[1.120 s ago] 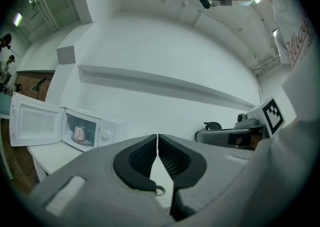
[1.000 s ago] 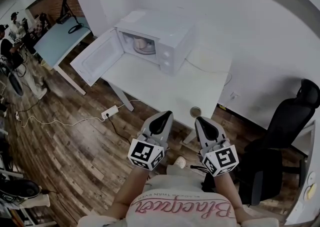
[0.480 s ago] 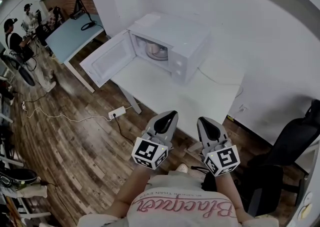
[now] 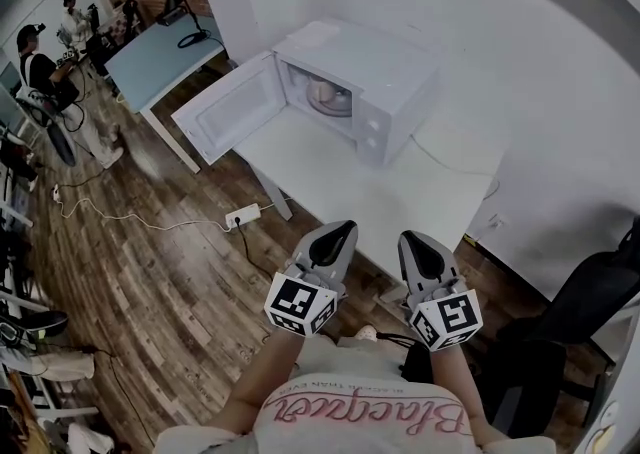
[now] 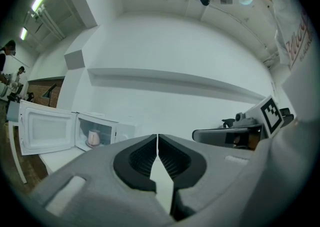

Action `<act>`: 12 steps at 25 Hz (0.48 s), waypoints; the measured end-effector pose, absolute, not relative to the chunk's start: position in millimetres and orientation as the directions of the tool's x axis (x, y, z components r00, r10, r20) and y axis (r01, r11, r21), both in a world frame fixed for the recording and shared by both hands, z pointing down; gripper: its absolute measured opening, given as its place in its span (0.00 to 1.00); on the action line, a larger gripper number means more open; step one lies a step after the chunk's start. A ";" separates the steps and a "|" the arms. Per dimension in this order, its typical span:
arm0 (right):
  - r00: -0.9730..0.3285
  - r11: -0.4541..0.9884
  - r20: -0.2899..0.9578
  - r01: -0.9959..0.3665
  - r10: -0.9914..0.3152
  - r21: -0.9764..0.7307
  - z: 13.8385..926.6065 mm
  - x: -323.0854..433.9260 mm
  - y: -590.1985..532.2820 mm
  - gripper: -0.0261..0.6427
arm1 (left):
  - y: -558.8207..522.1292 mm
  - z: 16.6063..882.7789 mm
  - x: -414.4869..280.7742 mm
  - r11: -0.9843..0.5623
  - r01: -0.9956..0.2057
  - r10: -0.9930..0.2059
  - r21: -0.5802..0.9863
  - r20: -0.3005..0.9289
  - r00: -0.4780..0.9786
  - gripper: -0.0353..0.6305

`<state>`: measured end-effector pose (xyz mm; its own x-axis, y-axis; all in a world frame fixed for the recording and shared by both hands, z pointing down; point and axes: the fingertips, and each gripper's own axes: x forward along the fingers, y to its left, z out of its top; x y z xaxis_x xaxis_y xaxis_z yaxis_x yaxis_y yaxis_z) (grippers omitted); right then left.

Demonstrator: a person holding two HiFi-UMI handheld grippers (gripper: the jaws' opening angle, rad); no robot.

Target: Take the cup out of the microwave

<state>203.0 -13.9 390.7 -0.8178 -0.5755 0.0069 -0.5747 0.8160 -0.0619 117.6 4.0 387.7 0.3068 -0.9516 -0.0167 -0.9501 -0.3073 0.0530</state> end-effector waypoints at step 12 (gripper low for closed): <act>-0.802 0.801 0.015 -0.598 -0.598 -0.037 396.2 190.0 -16.5 0.06 | -2.7 399.2 94.7 -0.309 -0.949 -0.951 0.065 -0.012 0.309 0.07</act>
